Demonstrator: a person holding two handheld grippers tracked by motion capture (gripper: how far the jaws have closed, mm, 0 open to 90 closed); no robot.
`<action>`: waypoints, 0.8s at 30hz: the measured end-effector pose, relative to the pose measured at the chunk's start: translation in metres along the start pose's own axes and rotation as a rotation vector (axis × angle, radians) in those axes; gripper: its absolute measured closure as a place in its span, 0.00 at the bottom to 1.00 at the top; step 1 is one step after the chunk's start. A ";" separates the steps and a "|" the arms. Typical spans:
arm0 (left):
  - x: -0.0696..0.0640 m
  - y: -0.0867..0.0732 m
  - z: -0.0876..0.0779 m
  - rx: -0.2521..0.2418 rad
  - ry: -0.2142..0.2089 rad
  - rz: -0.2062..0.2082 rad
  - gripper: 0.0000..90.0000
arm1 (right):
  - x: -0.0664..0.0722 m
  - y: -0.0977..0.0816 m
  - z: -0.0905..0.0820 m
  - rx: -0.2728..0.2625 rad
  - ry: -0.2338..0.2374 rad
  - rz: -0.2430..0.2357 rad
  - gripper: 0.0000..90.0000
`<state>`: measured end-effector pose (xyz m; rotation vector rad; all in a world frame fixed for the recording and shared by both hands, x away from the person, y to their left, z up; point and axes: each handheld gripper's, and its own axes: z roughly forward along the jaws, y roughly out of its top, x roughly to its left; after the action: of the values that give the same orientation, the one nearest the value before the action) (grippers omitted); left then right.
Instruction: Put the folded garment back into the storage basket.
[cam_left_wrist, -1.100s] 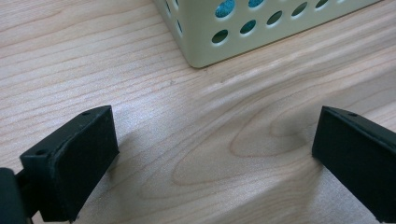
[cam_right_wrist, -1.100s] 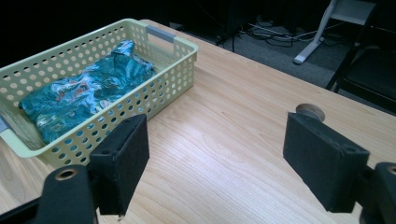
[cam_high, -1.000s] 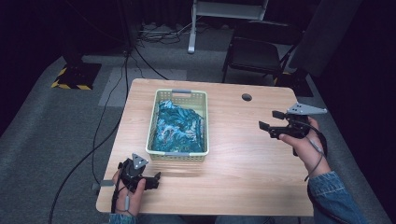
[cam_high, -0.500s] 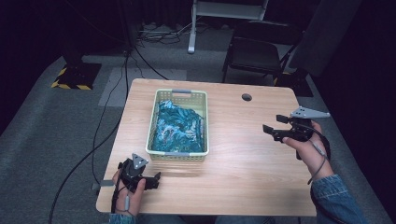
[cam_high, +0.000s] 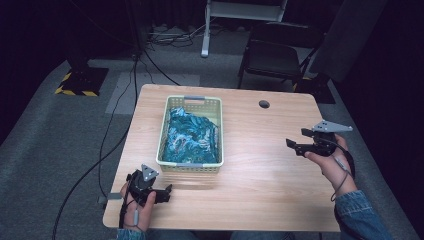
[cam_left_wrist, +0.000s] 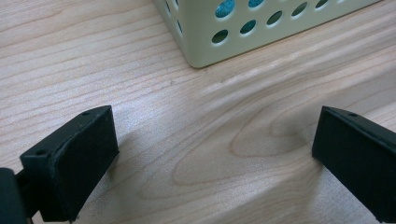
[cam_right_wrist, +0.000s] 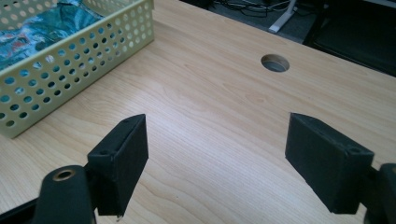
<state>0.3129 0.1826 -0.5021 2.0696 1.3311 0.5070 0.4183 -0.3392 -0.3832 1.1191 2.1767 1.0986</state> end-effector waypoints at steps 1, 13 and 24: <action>0.000 0.000 0.000 0.000 0.000 0.000 0.00 | -0.001 -0.002 0.000 0.003 -0.002 0.003 0.24; 0.000 0.000 0.000 0.000 0.000 0.000 0.00 | -0.012 -0.022 0.002 0.030 -0.011 0.029 0.23; 0.000 0.000 0.000 0.000 0.000 0.000 0.00 | -0.018 -0.037 0.001 0.049 -0.018 0.042 0.23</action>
<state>0.3129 0.1826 -0.5021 2.0698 1.3309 0.5072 0.4127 -0.3666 -0.4131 1.1966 2.1865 1.0545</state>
